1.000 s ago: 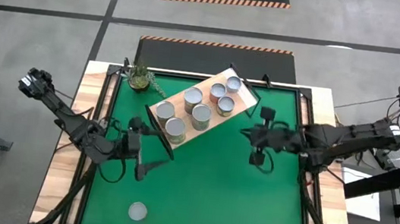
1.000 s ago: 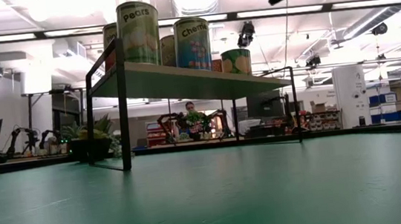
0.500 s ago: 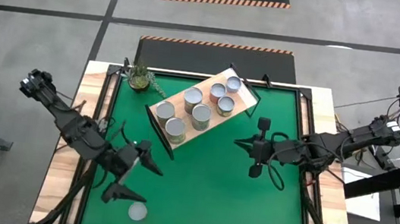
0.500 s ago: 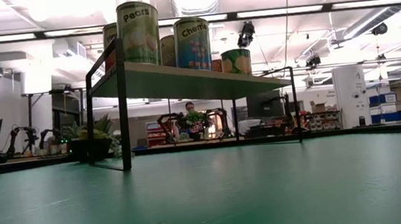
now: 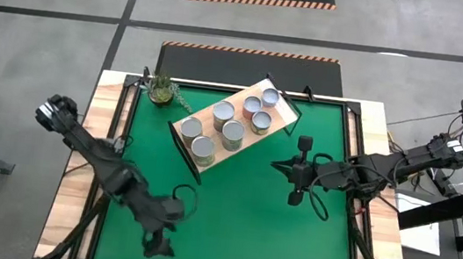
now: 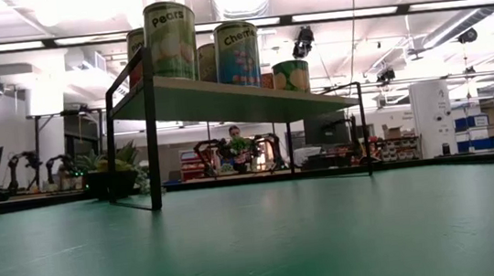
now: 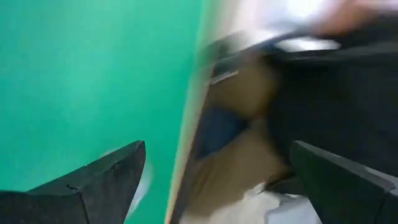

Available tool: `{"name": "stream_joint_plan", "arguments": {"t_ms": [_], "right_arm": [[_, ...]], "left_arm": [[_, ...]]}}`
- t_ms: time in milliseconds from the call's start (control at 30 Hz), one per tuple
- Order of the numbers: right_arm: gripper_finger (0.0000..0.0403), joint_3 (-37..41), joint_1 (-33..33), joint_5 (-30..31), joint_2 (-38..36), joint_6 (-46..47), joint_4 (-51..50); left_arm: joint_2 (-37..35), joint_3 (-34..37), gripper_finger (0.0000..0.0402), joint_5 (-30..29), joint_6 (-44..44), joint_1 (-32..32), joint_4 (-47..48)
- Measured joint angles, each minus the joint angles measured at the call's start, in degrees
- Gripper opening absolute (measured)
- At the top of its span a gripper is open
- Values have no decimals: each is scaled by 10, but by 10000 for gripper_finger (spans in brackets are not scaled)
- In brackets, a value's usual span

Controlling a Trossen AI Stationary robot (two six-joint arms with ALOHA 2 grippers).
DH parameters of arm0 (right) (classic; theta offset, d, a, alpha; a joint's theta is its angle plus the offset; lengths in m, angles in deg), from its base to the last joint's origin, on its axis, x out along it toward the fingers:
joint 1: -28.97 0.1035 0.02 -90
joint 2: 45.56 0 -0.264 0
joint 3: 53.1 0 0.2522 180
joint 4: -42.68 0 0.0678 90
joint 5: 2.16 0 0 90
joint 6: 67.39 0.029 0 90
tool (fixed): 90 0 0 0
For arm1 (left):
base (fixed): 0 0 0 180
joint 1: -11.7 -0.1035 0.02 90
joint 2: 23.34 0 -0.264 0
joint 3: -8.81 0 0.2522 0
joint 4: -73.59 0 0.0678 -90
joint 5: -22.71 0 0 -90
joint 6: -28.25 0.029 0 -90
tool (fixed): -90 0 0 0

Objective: Pick and place cans onto a shelf
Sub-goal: Put the yellow can on the shelf

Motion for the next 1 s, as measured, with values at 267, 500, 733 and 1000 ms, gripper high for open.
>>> {"name": "stream_joint_plan", "arguments": {"t_ms": [267, 500, 733, 1000], "right_arm": [[9, 0, 0, 0, 0, -20, 6], [9, 0, 0, 0, 0, -28, 6], [9, 0, 0, 0, 0, -35, 6], [9, 0, 0, 0, 0, -36, 5]], "left_arm": [[71, -30, 382, 25, -150, 40, 160], [116, -29, 382, -39, -177, 80, 110], [158, -63, 382, -34, -218, 108, 95], [220, -82, 382, -15, -135, 114, 143]]}}
